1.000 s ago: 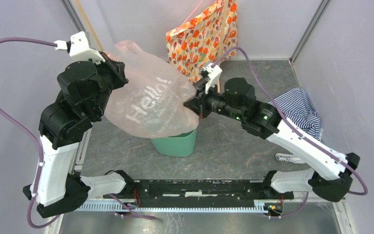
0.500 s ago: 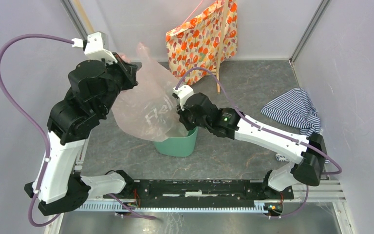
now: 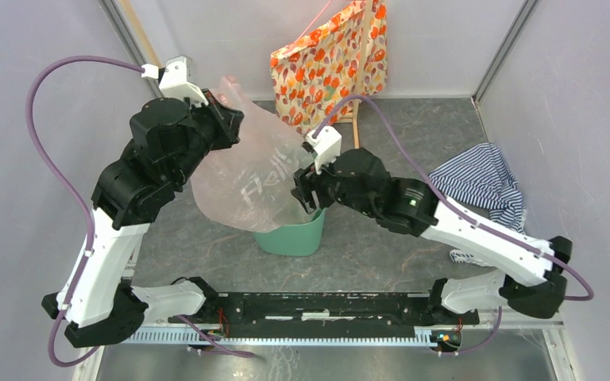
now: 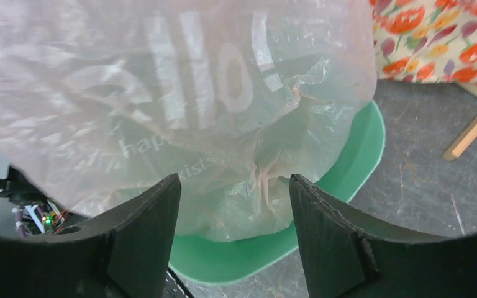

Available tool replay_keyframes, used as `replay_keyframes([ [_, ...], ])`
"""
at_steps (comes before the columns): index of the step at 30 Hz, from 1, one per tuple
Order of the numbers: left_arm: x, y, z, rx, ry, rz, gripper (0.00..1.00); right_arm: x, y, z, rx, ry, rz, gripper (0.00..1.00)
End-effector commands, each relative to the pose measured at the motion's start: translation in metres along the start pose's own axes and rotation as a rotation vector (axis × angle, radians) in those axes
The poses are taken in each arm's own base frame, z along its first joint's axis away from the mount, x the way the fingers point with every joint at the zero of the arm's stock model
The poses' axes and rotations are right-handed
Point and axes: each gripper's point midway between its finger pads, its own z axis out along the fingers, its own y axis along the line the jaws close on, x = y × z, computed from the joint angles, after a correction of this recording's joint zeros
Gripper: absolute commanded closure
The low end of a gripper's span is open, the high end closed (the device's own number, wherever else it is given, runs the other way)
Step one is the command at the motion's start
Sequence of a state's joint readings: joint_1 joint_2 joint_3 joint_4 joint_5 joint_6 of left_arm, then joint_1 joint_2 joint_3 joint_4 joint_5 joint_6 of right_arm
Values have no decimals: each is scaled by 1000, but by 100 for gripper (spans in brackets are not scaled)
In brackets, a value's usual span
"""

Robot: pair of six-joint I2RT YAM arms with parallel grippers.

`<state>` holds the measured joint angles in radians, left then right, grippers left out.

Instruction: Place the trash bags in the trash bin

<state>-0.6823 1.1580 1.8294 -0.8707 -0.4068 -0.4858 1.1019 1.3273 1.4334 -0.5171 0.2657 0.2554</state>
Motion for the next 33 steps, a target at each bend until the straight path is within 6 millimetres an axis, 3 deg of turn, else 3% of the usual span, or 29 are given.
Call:
replay_keyframes([
  [1, -11, -16, -2, 68, -31, -75, 98, -32, 5, -29, -58, -138, -47, 24],
  [4, -10, -21, -1, 91, -23, -85, 98, -52, 14, -33, -112, -216, -94, 15],
  [7, -10, -27, 1, 111, -21, -99, 98, -68, 31, -19, -175, -258, -157, 10],
  [11, -8, -35, 6, 137, -9, -115, 98, -72, 48, 7, -219, -260, -185, 9],
  [13, -8, -39, 9, 153, -7, -128, 98, -63, 48, 18, -205, -241, -181, 14],
  [14, -7, -42, 11, 161, -3, -135, 98, -59, 46, 21, -188, -235, -172, 19],
  [16, -4, -47, 15, 180, 7, -151, 98, -36, 30, 29, -110, -190, -155, 41],
  [18, 1, -50, 20, 186, 21, -161, 98, -13, 11, 31, -17, -137, -147, 76],
  [20, 7, -51, 23, 186, 34, -168, 98, 5, -9, 27, 79, -102, -139, 95],
  [21, 10, -50, 25, 184, 40, -168, 98, 15, -21, 24, 132, -87, -134, 99],
  [24, 21, -49, 28, 185, 62, -174, 98, 25, -40, 12, 217, -81, -122, 100],
  [28, 43, -40, 27, 173, 99, -178, 98, 26, -38, 9, 201, -87, -120, 100],
  [31, 57, -27, 21, 153, 111, -177, 98, 19, -29, 6, 149, -102, -133, 87],
  [33, 65, -21, 14, 155, 120, -173, 98, 9, -23, 1, 116, -122, -134, 71],
])
